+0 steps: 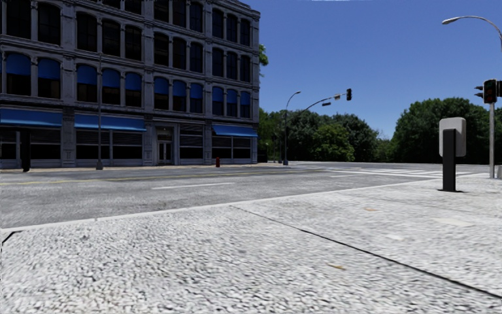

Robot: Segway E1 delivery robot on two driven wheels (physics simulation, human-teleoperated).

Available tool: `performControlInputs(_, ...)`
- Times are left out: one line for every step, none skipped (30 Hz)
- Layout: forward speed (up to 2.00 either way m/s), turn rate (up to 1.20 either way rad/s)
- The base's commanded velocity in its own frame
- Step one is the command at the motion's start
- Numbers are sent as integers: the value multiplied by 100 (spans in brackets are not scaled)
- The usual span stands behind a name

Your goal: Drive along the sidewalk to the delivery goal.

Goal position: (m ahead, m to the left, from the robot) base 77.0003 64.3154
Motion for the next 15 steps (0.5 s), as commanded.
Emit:
performControlInputs(73, -39)
performControlInputs(73, -39)
performControlInputs(74, -39)
performControlInputs(76, -39)
performControlInputs(79, -39)
performControlInputs(80, -39)
performControlInputs(80, -39)
performControlInputs(80, -39)
performControlInputs(82, -39)
performControlInputs(83, -39)
performControlInputs(83, -39)
performControlInputs(84, -41)
performControlInputs(85, -44)
performControlInputs(86, -46)
performControlInputs(86, -46)
